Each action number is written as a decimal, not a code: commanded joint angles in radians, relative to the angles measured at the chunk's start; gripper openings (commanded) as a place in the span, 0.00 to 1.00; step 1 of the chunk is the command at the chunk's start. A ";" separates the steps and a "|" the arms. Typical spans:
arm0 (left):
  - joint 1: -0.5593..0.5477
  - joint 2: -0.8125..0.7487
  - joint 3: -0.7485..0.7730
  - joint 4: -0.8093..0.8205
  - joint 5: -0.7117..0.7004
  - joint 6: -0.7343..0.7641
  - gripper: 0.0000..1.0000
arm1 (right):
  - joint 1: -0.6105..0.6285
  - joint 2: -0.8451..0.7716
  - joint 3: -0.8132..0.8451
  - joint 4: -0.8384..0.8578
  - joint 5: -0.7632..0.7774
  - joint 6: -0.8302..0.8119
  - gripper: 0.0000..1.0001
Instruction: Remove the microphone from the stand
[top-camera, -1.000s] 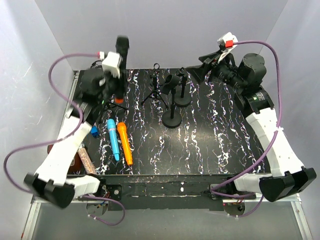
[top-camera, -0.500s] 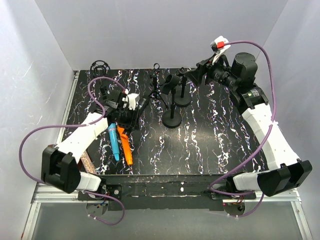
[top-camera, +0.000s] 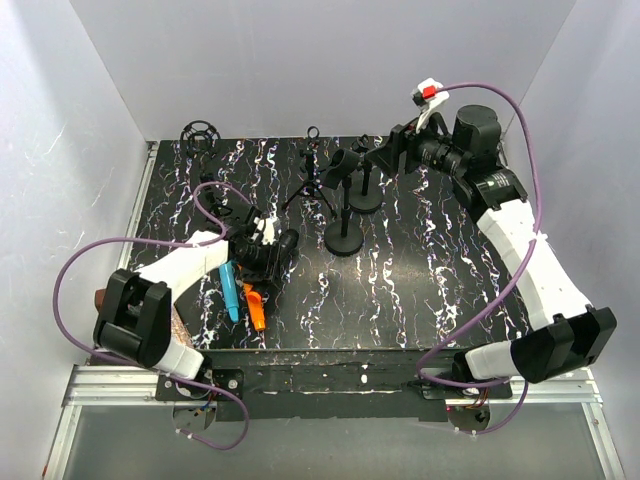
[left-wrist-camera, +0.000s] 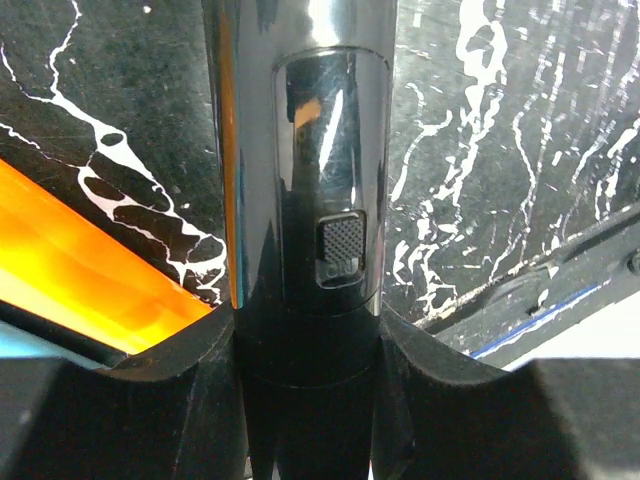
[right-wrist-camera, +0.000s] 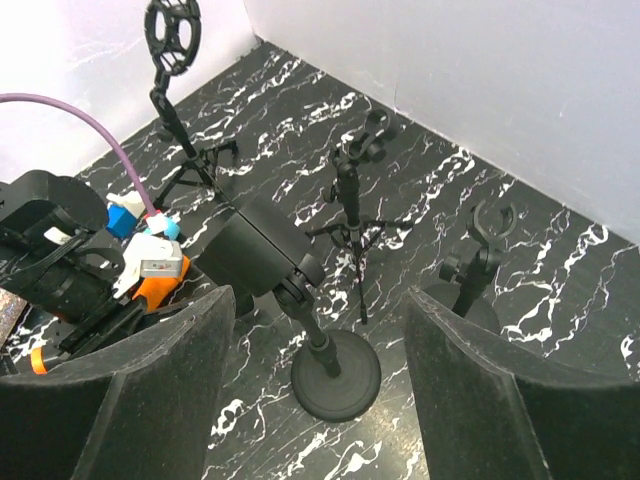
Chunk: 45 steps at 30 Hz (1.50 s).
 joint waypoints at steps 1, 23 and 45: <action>-0.002 0.035 -0.014 0.050 -0.040 -0.087 0.06 | -0.003 0.020 0.042 -0.003 0.004 0.019 0.74; -0.003 0.067 0.077 0.027 -0.106 -0.057 0.58 | -0.006 -0.035 0.021 -0.032 0.045 -0.036 0.74; 0.000 0.047 0.590 0.125 0.404 0.669 0.85 | -0.164 -0.087 -0.082 -0.291 -0.265 -0.100 0.74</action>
